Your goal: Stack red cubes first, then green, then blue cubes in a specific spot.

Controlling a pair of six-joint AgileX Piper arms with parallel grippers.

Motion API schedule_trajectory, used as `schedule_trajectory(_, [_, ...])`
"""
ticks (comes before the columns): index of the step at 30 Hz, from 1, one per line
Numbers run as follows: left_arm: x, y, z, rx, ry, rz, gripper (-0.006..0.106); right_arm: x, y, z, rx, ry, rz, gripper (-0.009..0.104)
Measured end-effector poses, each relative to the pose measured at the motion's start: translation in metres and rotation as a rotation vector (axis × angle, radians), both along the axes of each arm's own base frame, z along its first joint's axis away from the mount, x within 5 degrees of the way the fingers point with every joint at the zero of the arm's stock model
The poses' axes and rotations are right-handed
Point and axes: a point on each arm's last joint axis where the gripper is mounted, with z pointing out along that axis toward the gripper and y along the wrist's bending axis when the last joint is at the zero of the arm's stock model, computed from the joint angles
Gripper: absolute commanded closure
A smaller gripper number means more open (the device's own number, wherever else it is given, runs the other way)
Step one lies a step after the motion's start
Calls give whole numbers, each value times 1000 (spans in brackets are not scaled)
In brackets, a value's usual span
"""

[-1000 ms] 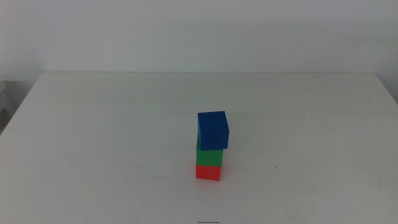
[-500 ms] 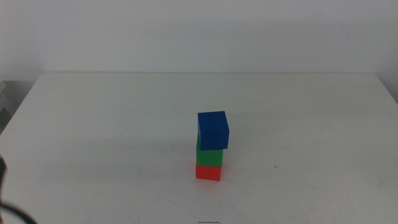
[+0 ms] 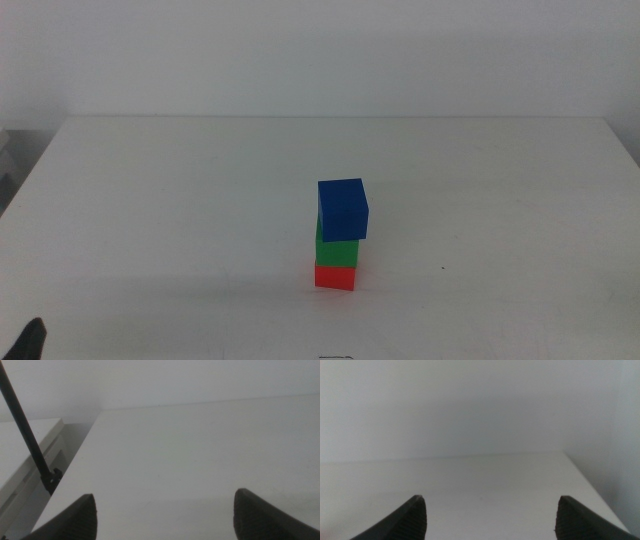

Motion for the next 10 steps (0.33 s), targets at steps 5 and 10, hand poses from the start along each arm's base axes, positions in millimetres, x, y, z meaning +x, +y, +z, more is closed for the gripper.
schedule_trajectory(5, [0,0,-4,1,-32,1,7,-5,1,-3,0,-12,6,29])
schedule_trajectory(10, [0,0,-5,1,-36,1,7,-7,1,-2,0,-29,6,29])
